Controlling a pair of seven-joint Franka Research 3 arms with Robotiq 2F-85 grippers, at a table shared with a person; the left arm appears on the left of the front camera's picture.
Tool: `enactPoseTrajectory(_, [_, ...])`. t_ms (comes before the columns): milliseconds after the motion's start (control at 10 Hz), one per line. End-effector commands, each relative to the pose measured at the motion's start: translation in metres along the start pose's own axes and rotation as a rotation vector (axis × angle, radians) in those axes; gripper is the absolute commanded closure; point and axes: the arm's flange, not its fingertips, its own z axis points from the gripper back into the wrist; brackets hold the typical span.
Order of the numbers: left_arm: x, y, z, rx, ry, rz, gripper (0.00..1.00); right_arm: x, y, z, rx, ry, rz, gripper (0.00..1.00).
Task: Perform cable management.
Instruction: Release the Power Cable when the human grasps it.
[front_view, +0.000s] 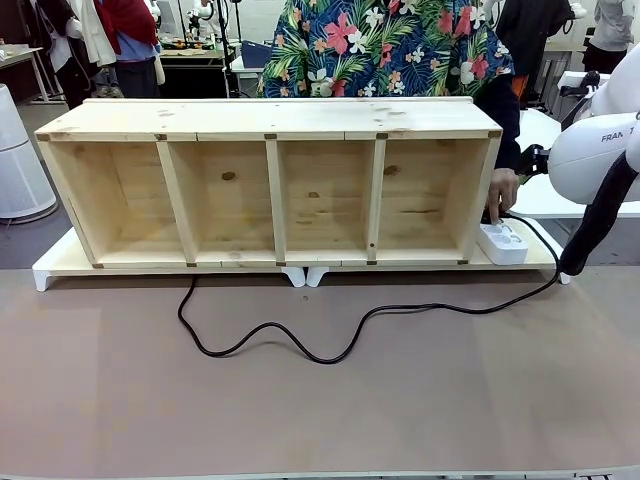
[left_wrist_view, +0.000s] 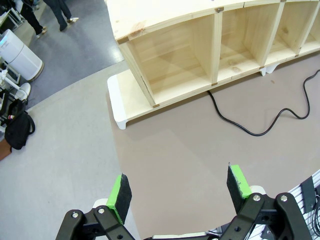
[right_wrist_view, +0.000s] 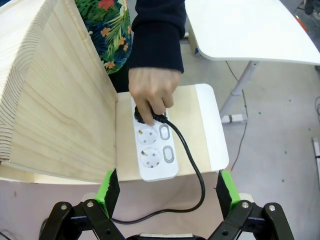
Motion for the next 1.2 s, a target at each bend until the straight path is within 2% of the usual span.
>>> enactPoseTrajectory(0, [-0.0003, 0.0012, -0.0001, -0.001, 0.000, 0.005, 0.00, -0.0006, -0.0005, -0.0011, 0.000, 0.006, -0.008, 0.00])
enactPoseTrajectory(1100, [-0.0003, 0.0012, -0.0001, -0.001, 0.000, 0.005, 0.00, -0.0006, -0.0005, -0.0011, 0.000, 0.006, -0.008, 0.00])
